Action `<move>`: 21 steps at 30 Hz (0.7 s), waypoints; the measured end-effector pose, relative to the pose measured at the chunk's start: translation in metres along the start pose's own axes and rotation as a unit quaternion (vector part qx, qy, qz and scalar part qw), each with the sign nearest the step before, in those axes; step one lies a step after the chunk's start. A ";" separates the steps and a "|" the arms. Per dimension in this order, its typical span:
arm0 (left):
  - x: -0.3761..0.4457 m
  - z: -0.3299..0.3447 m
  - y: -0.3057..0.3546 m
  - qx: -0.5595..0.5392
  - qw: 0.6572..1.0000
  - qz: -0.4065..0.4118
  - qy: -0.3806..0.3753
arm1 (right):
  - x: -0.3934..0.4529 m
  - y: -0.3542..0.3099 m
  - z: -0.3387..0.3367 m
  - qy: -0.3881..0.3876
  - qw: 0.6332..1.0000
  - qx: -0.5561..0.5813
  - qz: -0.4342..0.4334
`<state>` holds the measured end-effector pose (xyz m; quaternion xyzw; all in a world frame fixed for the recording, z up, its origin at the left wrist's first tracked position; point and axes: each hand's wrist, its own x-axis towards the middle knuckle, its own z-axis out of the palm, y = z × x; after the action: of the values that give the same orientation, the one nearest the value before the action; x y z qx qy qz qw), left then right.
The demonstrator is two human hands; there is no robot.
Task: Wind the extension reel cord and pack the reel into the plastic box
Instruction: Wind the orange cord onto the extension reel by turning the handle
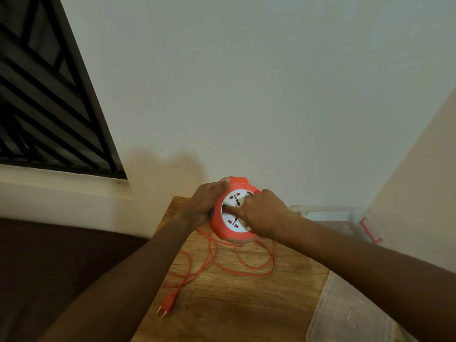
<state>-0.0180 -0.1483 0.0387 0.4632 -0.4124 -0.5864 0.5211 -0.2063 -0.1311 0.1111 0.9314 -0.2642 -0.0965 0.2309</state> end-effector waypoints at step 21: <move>0.004 0.005 0.017 -0.023 0.998 0.008 0.065 | -0.007 -0.009 0.016 0.091 0.931 0.264 0.235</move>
<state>-0.0192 -0.1543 0.0554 0.4847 -0.3680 -0.5603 0.5619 -0.2131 -0.1260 0.0933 0.8750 -0.4691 0.1186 0.0155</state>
